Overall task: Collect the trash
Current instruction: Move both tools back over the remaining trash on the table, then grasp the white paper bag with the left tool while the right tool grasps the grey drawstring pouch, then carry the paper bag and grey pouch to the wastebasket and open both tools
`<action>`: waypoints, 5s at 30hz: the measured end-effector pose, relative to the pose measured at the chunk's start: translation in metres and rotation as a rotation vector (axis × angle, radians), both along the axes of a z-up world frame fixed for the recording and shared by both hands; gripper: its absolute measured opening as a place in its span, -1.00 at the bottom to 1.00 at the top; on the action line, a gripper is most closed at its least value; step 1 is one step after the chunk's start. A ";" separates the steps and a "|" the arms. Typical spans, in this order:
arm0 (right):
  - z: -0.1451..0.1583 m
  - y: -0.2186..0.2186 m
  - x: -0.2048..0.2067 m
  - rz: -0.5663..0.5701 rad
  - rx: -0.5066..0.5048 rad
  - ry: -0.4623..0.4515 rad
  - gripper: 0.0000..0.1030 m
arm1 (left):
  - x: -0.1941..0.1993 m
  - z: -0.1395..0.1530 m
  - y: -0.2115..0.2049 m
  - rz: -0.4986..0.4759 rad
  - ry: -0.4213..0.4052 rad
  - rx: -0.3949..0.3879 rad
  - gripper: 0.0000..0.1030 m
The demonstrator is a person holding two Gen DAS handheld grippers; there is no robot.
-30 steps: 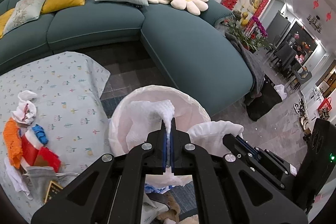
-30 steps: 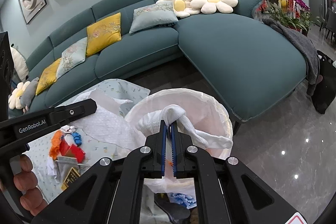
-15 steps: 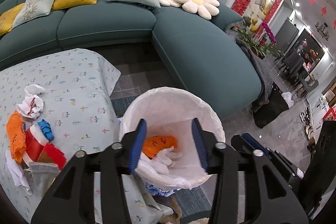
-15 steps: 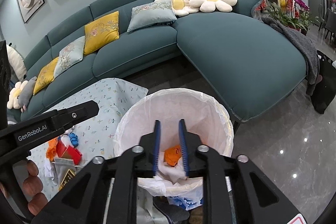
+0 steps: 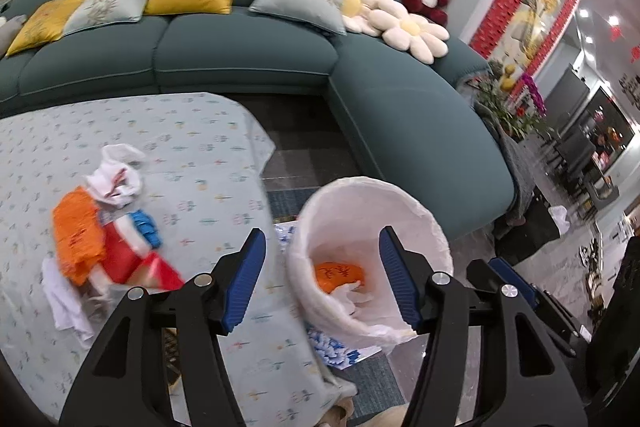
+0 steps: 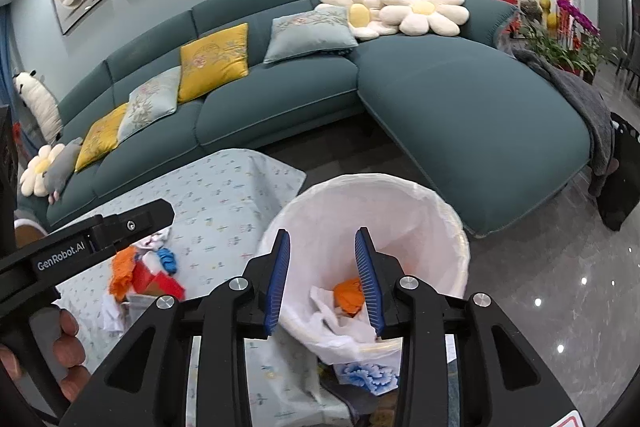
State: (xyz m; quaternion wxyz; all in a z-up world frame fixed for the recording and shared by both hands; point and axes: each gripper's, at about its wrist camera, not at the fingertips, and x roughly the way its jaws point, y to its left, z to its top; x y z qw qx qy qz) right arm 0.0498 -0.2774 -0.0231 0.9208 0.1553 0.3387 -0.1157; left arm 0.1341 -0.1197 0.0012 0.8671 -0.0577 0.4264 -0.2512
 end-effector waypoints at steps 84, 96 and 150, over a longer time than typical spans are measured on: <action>-0.122 0.244 0.118 0.438 0.070 0.305 -0.85 | 0.022 -0.127 0.238 0.319 0.289 0.092 -0.65; -0.076 0.225 0.098 0.424 0.082 0.185 -0.93 | 0.005 -0.092 0.219 0.292 0.229 0.071 -0.65; -0.027 -0.048 -0.001 -0.028 0.090 -0.003 -0.93 | -0.023 -0.036 -0.093 -0.272 0.080 0.092 -0.63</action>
